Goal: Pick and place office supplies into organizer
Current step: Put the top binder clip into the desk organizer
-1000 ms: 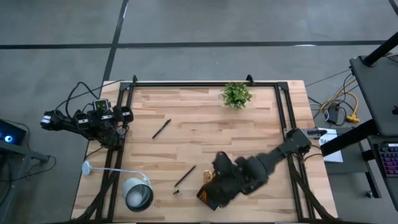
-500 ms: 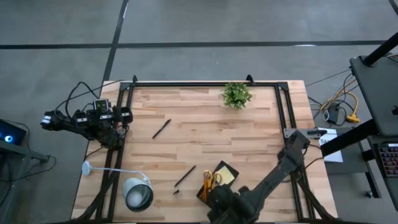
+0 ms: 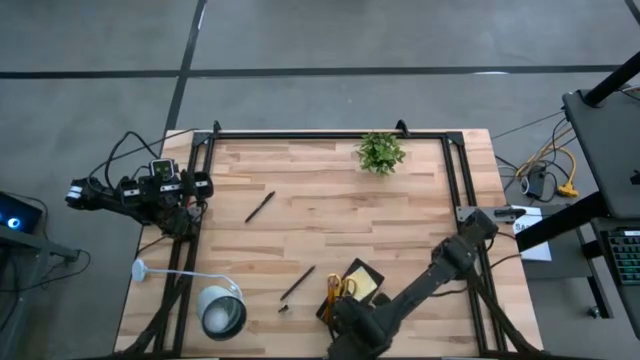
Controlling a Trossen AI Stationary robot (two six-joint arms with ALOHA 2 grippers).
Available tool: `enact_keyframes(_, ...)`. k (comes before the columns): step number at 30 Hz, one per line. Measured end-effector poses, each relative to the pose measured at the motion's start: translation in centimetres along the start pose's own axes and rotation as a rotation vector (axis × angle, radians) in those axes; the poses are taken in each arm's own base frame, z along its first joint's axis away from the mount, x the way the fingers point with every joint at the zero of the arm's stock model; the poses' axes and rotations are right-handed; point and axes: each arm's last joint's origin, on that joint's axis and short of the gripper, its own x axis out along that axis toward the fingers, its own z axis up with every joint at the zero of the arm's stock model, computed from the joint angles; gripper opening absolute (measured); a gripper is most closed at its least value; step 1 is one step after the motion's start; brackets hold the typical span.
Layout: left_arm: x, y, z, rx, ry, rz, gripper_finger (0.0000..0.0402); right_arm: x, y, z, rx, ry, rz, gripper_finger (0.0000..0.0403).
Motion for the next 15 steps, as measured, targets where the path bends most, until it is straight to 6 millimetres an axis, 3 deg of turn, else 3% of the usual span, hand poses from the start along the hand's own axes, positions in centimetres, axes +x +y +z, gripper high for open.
enact_keyframes(6, 0.0, 0.0, 0.0, -0.001, -0.006, 0.003, 0.0191, 0.5, -0.2, 2.4, -0.095, 0.032, -0.01, 0.0141)
enact_keyframes(15, -0.1, -0.4, 0.3, -0.004, -0.019, -0.016, 0.0191, 1.6, 0.0, 2.8, -0.078, 0.096, 0.013, 0.0141)
